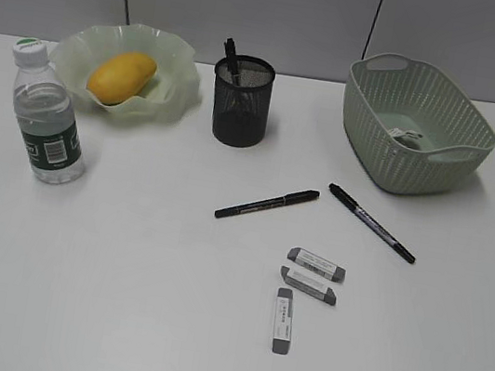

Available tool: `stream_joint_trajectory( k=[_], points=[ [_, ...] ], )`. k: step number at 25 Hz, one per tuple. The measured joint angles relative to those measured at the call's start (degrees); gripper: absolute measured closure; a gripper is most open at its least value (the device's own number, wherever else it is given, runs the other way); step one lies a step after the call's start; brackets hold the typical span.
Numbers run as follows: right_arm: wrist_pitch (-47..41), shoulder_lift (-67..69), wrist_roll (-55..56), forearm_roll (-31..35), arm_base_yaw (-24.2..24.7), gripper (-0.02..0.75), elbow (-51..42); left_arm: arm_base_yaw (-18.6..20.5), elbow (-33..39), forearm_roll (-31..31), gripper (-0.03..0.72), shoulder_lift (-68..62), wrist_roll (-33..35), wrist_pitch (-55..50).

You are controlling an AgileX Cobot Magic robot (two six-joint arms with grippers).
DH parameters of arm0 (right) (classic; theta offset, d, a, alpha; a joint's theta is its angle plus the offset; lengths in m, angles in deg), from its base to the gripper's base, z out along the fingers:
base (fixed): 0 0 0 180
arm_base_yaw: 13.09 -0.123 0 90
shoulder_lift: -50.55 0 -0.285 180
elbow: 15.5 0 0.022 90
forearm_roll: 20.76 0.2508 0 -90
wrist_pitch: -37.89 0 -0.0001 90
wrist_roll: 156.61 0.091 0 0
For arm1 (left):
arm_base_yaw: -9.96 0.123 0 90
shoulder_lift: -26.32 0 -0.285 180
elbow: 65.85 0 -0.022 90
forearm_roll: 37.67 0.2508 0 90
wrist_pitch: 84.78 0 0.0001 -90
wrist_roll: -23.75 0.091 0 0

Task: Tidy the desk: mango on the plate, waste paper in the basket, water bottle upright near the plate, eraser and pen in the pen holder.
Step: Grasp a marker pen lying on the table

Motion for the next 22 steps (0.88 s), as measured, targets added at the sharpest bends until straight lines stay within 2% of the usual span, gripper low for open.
stream_joint_trajectory(
  k=[5, 12, 17, 22],
  points=[
    [0.0, 0.0, 0.1, 0.0, 0.0, 0.145, 0.0, 0.0, -2.4, 0.0, 0.180, -9.9, 1.2, -0.1],
    [0.0, 0.0, 0.1, 0.0, 0.0, 0.145, 0.0, 0.0, -9.3, -0.5, 0.180, -29.6, 2.7, -0.5],
    [0.0, 0.0, 0.1, 0.0, 0.0, 0.145, 0.0, 0.0, -17.7, -1.7, 0.180, -46.1, 2.7, -2.1],
    [0.1, 0.0, 0.1, 0.0, 0.0, 0.145, 0.0, -0.5, -24.8, -1.4, 0.180, -57.1, 2.8, -3.5]
  ],
)
